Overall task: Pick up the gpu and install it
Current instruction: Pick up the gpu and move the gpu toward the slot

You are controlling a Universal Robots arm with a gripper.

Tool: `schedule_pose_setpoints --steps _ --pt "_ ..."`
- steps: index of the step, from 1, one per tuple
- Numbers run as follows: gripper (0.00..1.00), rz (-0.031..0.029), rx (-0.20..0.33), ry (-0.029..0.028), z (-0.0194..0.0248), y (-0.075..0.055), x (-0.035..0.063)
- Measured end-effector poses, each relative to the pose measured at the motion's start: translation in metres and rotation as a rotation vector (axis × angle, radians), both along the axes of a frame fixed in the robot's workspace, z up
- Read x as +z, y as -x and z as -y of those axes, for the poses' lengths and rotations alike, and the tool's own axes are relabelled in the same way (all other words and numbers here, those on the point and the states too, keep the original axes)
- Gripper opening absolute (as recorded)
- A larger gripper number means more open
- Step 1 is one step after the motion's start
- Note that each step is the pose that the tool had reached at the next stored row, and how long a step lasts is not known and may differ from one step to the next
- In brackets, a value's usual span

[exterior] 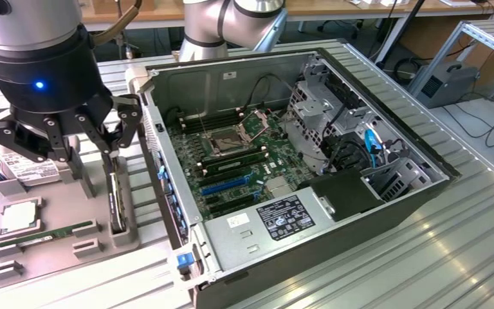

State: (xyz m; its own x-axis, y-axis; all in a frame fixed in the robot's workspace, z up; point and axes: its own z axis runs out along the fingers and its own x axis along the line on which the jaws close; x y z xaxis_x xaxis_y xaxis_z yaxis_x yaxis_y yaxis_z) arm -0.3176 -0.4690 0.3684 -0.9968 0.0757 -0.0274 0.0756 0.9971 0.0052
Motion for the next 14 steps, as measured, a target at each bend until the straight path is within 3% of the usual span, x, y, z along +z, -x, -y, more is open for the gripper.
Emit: schedule_pose_setpoints --steps 14 --pt "0.42 0.0000 0.000 0.0026 -0.0010 -0.0003 -0.0058"
